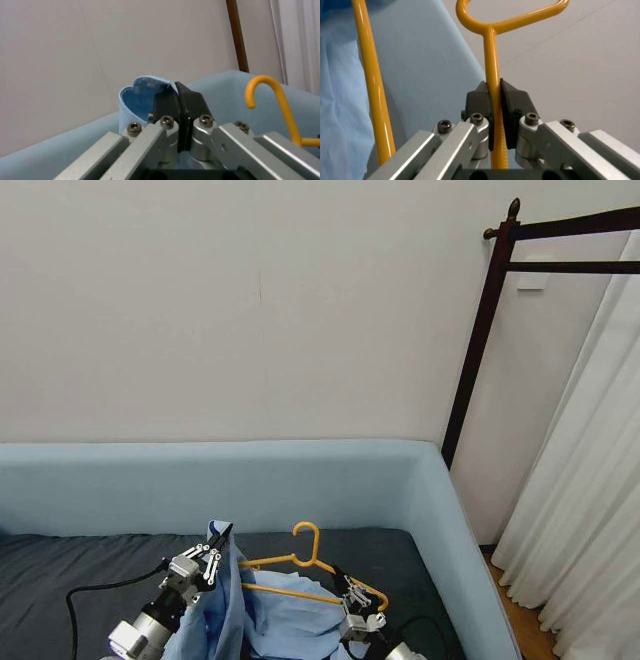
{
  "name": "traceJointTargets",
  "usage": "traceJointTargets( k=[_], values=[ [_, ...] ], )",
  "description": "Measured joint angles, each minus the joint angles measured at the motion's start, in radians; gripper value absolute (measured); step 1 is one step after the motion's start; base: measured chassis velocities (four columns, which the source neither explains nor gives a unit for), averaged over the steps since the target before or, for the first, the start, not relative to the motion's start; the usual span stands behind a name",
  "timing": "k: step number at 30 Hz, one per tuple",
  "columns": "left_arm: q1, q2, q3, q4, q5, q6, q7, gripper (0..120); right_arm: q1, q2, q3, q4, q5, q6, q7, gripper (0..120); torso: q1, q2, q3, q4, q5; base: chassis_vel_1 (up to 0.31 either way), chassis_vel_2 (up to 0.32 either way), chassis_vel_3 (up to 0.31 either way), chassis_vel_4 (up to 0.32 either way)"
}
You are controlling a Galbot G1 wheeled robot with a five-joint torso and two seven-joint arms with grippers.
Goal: Pick up the clothes from the sofa and hang them on the clothes hanger.
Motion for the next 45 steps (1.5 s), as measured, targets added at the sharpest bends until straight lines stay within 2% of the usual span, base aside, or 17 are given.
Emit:
traceJointTargets(
  k=[6, 13, 19, 27, 32, 37, 38, 40, 45],
  values=[
    [0.028, -0.035, 0.025, -0.002, 0.028, -0.024, 0.048, 0, 0.035, 0.042, -0.073, 0.01, 0.133, 0.038, 0.002, 4, 0.0, 0.0, 0.0, 0.0003, -0.0001, 0.0, 0.0, 0.0, 0.0],
    [0.06, -0.083, 0.032, 0.013, 0.066, -0.067, 0.117, 0, 0.076, 0.087, -0.14, 0.026, 0.259, -0.005, 0.032, 4, 0.0, 0.0, 0.0, 0.0003, 0.0, 0.0, 0.0, 0.0, 0.0],
    [0.083, -0.09, 0.014, 0.02, 0.079, -0.091, 0.133, 0, 0.091, 0.082, -0.125, 0.048, 0.352, -0.083, 0.065, 4, 0.0, 0.0, 0.0, 0.0003, -0.0001, 0.0, 0.0, 0.0, 0.0],
    [0.096, -0.079, -0.013, 0.029, 0.083, -0.106, 0.126, 0, 0.079, 0.048, -0.07, 0.052, 0.393, -0.148, 0.101, 4, 0.0, 0.0, 0.0, 0.0, 0.0, 0.0, 0.0, 0.0, 0.0],
    [0.078, -0.083, -0.003, 0.035, 0.081, -0.106, 0.12, 0, 0.062, 0.042, -0.066, 0.06, 0.376, -0.148, 0.105, 4, 0.0, 0.0, 0.0, 0.0001, -0.0001, 0.0, 0.0, 0.0, 0.0],
    [0.041, -0.099, 0.018, 0.035, 0.082, -0.105, 0.125, 0, 0.034, 0.042, -0.077, 0.007, 0.186, -0.166, 0.101, 4, 0.0, 0.0, 0.0, 0.0, 0.0001, 0.0, 0.0, 0.0, 0.0],
    [0.041, -0.099, 0.018, 0.035, 0.082, -0.105, 0.125, 0, 0.034, 0.042, -0.077, 0.007, 0.186, -0.166, 0.101, 4, 0.0, 0.0, 0.0, 0.0, 0.0001, 0.0, 0.0, 0.0, 0.0],
    [0.036, -0.097, 0.017, 0.042, 0.083, -0.104, 0.127, 0, 0.03, 0.032, -0.064, -0.019, 0.131, -0.146, 0.09, 4, 0.0, 0.0, 0.0, 0.0001, 0.0001, 0.0, 0.0, 0.0, 0.0],
    [0.023, -0.086, 0.003, 0.088, 0.089, -0.112, 0.126, 0, 0.023, -0.003, -0.042, -0.019, 0.12, -0.103, 0.066, 4, 0.0, 0.0, 0.0, 0.0002, 0.0, 0.0, 0.0, 0.0, 0.0]
  ],
)
